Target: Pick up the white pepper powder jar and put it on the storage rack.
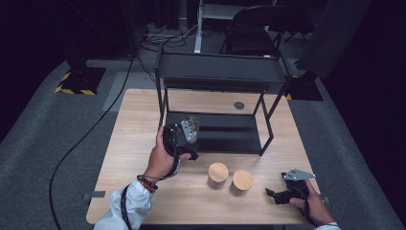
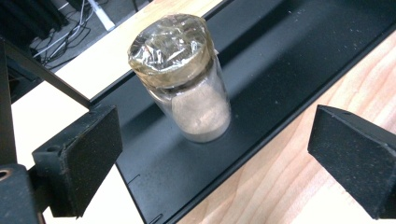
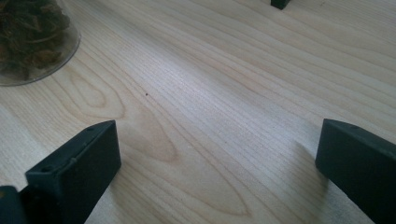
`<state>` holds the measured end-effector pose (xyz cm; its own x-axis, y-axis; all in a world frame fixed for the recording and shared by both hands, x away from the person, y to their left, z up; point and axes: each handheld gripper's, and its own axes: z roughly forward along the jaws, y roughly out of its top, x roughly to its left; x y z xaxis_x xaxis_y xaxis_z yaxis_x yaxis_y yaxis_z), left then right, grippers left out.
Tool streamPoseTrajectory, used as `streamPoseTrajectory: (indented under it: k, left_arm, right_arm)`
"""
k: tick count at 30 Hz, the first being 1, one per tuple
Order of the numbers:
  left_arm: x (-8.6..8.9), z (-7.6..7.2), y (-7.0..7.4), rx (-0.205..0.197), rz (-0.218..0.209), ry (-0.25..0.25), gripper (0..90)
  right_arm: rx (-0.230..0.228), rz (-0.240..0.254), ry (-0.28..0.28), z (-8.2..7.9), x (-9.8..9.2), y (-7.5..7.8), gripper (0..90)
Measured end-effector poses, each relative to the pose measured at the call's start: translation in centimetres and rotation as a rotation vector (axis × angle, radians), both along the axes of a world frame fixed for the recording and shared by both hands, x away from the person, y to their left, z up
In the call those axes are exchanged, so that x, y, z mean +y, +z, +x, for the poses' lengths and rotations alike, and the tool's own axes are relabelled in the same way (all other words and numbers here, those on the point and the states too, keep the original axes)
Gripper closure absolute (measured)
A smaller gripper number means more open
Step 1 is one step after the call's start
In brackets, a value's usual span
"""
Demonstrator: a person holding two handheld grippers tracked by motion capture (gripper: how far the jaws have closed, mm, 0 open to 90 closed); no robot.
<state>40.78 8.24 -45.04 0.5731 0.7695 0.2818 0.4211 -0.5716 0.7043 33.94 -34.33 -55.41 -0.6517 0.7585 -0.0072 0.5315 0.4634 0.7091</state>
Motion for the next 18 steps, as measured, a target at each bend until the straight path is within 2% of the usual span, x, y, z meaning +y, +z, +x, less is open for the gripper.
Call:
streamPoseTrajectory:
  k: [11,18]
  left_arm:
    - [1.2,-1.6,-0.5,-0.011,0.021,-0.012,2.7]
    - [2.0,-2.6,-1.4,-0.021,0.049,-0.016,2.7]
  right_arm:
    - [0.0,0.0,0.0,0.0,0.0,0.0,0.0]
    - [0.0,0.0,0.0,0.0,0.0,0.0,0.0]
